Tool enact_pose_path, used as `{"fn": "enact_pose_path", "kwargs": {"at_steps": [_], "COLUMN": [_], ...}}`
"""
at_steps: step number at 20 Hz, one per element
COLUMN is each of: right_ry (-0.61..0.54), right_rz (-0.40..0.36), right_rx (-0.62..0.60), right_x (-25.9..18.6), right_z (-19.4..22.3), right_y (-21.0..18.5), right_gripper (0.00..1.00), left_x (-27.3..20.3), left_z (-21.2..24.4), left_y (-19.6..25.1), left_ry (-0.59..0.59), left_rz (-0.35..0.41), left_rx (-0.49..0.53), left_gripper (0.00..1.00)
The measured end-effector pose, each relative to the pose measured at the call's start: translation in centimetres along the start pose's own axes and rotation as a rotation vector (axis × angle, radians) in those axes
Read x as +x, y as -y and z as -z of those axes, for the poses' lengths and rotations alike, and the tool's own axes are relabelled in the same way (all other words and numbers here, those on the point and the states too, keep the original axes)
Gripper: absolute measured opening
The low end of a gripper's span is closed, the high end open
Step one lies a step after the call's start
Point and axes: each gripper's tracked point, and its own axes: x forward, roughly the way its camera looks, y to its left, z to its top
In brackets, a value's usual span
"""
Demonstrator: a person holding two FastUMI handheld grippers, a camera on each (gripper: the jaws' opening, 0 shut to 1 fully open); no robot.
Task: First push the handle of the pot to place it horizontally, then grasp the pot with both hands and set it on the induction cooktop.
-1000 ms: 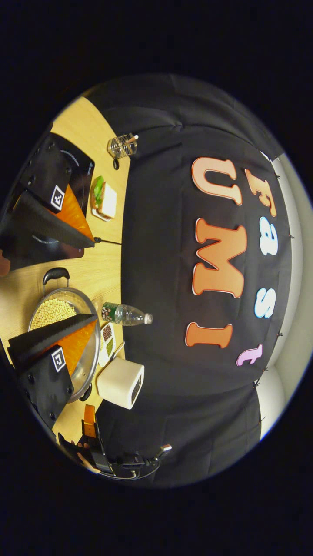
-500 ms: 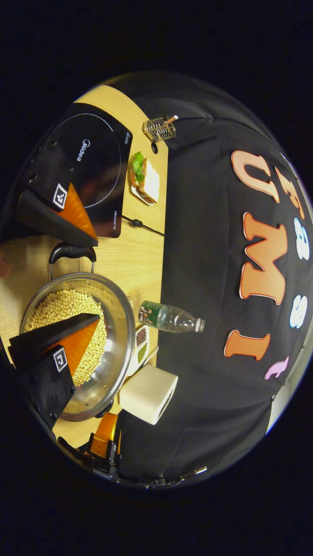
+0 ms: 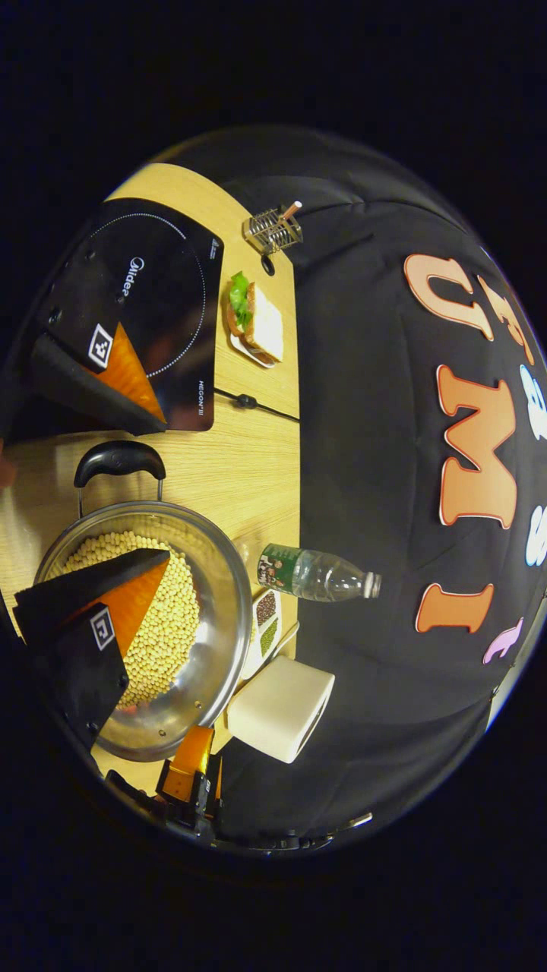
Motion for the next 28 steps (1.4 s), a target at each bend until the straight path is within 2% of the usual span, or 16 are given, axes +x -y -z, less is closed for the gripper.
{"fn": "enact_pose_path", "kwargs": {"at_steps": [3, 6, 7, 8, 9, 11, 14, 15, 16, 19, 20, 21, 24, 25, 28], "right_ry": [-0.035, -0.077, -0.095, -0.111, -0.103, -0.103, -0.098, -0.100, -0.104, -0.120, -0.126, -0.119, -0.092, -0.084, -0.063], "right_rz": [-0.022, -0.033, -0.035, -0.026, -0.024, -0.029, -0.027, -0.030, -0.030, -0.021, -0.020, -0.018, -0.020, -0.022, -0.028], "right_rx": [0.010, 0.023, 0.032, 0.033, 0.044, 0.037, 0.024, 0.034, 0.039, 0.055, 0.061, 0.067, 0.078, 0.081, 0.075], "right_x": [0.6, 1.6, 1.9, 2.1, 2.2, 2.2, 2.2, 2.2, 2.1, 1.2, 0.7, 0.0, -1.9, -2.5, -4.5], "right_z": [0.7, 1.7, 2.2, 2.5, 2.3, 2.4, 2.4, 2.4, 2.5, 2.7, 2.7, 2.5, 1.2, 0.6, -1.0], "right_y": [-0.4, -0.4, -0.5, -0.2, -0.2, -0.1, -0.2, -0.1, -0.1, 0.0, -0.1, -0.1, -0.7, -0.9, -2.5], "right_gripper": [0.94, 0.92, 0.85, 0.82, 0.68, 0.65, 0.59, 0.55, 0.49, 0.50, 0.49, 0.49, 0.49, 0.49, 0.49], "left_x": [0.7, 1.5, 1.5, 1.8, 2.3, 2.3, 2.2, 2.2, 2.2, 1.8, 1.4, 0.7, -0.9, -1.5, -3.4], "left_z": [1.2, 1.0, 1.0, 0.9, 1.1, 1.1, 0.9, 0.9, 0.9, 1.3, 1.3, 1.3, -0.4, -1.1, -2.7], "left_y": [0.9, 0.7, 0.2, -0.2, -0.4, -0.3, -0.2, -0.2, -0.1, -0.2, -0.1, -0.2, -0.6, -1.0, -2.5], "left_ry": [-0.047, -0.043, -0.044, -0.048, -0.057, -0.068, -0.074, -0.070, -0.070, -0.097, -0.102, -0.103, -0.075, -0.064, -0.044], "left_rz": [0.021, 0.006, -0.003, -0.012, -0.013, 0.003, -0.002, -0.002, -0.002, -0.001, 0.004, 0.008, 0.016, 0.016, 0.017], "left_rx": [-0.019, -0.008, -0.014, -0.022, -0.030, -0.016, 0.004, -0.003, -0.005, -0.004, -0.013, -0.020, -0.022, -0.018, -0.018], "left_gripper": [0.99, 0.98, 0.97, 0.92, 0.84, 0.66, 0.63, 0.55, 0.57, 0.52, 0.57, 0.54, 0.58, 0.54, 0.55]}}
